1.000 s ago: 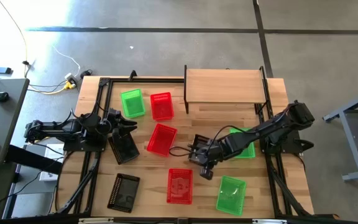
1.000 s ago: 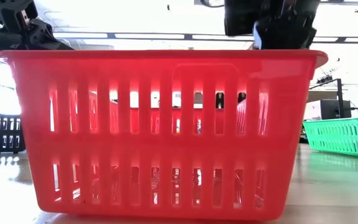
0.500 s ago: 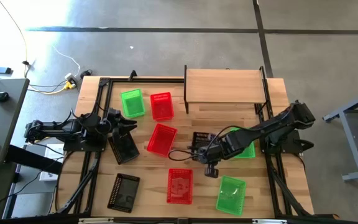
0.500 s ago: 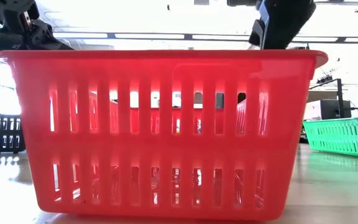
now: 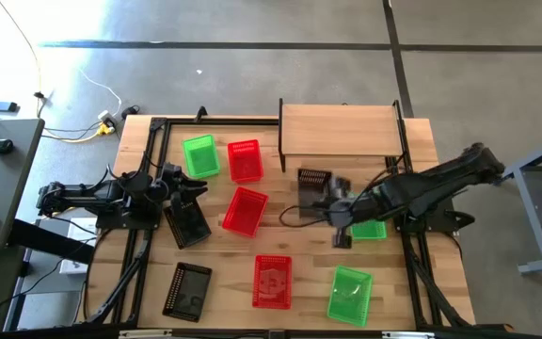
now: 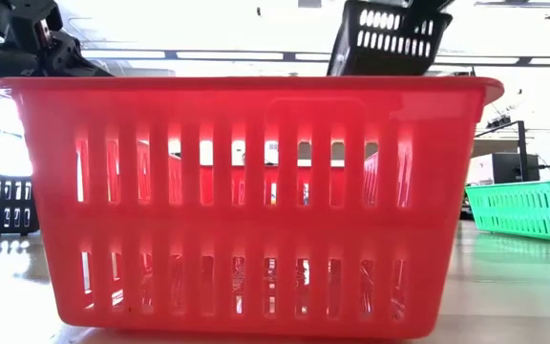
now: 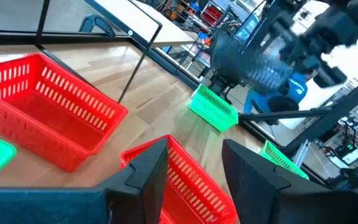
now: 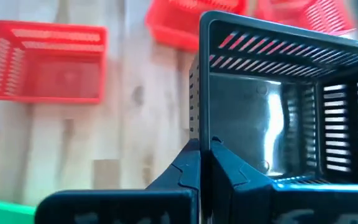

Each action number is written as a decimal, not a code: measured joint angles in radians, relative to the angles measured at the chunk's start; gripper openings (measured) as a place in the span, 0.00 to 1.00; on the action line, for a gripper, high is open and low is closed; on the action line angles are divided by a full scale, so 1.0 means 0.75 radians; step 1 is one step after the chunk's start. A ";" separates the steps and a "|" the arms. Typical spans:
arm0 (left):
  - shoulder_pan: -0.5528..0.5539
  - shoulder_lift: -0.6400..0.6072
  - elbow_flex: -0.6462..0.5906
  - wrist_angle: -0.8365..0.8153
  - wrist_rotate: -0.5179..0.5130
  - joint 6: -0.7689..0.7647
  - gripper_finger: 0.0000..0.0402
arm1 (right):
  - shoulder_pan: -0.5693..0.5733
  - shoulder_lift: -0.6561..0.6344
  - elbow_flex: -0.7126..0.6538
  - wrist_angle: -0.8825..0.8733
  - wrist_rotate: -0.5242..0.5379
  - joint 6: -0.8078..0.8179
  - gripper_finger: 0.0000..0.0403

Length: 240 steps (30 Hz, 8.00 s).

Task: Stack baskets on shelf by color
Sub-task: Put the top right black bin on the shelf, then put the middle red bin on the shelf

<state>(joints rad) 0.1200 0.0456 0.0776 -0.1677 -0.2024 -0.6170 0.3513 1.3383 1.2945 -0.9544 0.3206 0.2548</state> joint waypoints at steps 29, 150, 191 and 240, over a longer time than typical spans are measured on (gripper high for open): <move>0.000 0.000 0.000 0.005 -0.066 -0.082 0.35 | -0.481 -0.584 0.000 -0.583 0.209 -0.532 0.00; 0.000 0.000 0.001 0.011 -0.128 -0.256 0.35 | -1.506 -0.775 -0.267 -0.227 -0.488 -0.736 0.27; 0.000 0.777 0.592 -0.245 0.014 -0.413 0.35 | -0.988 -0.771 -0.260 0.361 -0.640 0.087 0.27; -0.068 1.786 0.798 -0.357 0.026 -0.814 0.25 | -0.988 -0.771 -0.260 0.165 -0.639 -0.073 0.27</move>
<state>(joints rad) 0.0692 1.3849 0.6758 -0.4355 -0.1828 -1.2278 -0.3897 0.7601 1.0996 -0.8303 -0.1589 0.1997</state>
